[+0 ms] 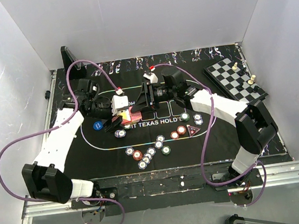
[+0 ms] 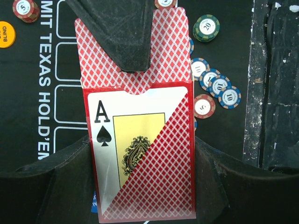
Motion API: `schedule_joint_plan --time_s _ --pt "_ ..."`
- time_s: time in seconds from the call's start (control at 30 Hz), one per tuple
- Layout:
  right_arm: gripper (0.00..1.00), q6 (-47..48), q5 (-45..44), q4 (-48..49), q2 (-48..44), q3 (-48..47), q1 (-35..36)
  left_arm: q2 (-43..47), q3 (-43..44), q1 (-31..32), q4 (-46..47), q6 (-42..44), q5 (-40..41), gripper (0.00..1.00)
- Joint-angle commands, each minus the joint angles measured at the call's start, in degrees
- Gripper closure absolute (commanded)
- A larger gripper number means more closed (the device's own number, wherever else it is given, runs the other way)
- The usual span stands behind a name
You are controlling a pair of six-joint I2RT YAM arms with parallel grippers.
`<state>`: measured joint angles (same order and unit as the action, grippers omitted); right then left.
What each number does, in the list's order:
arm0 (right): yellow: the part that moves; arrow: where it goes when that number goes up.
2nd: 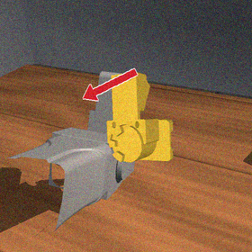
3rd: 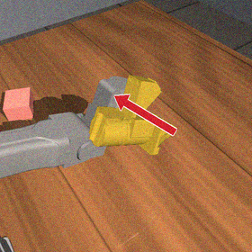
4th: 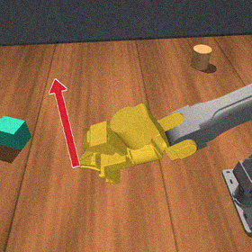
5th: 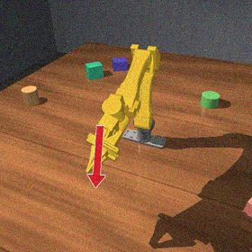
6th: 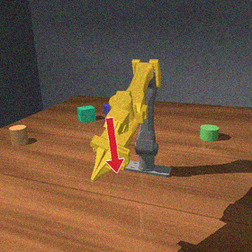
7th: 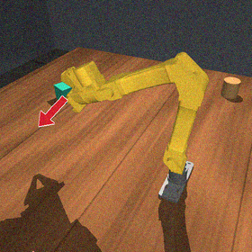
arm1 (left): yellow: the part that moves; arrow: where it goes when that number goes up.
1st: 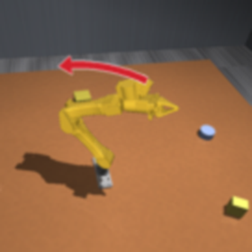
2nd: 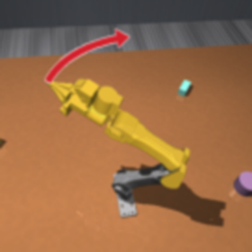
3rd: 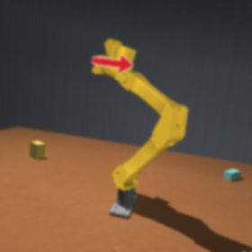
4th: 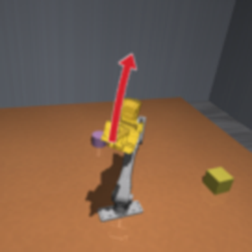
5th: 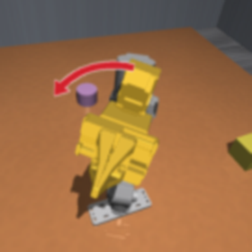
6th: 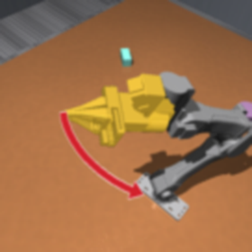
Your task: Distribute texas hold em gaming equipment
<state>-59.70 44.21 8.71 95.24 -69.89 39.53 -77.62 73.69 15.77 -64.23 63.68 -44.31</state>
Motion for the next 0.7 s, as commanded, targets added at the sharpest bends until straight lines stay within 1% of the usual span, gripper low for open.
schedule_joint_plan --time_s 0.0,0.17,0.33,0.67 --pt "0.49 1.1 1.7 0.1 0.6 -3.5 -0.2 -0.2 3.7 0.9 -1.6 1.2 0.4 0.91" --pt "0.50 1.3 1.7 -0.7 1.6 -3.5 -0.2 -0.6 4.7 1.1 -1.2 0.5 0.9 0.92" --pt "0.50 1.5 1.9 -0.7 2.5 -3.8 -0.2 1.0 4.2 1.3 -0.3 -0.3 0.1 0.92" --pt "0.50 1.5 1.6 0.2 0.8 -1.3 -0.2 3.1 2.9 1.4 1.5 -2.2 -1.9 0.98"
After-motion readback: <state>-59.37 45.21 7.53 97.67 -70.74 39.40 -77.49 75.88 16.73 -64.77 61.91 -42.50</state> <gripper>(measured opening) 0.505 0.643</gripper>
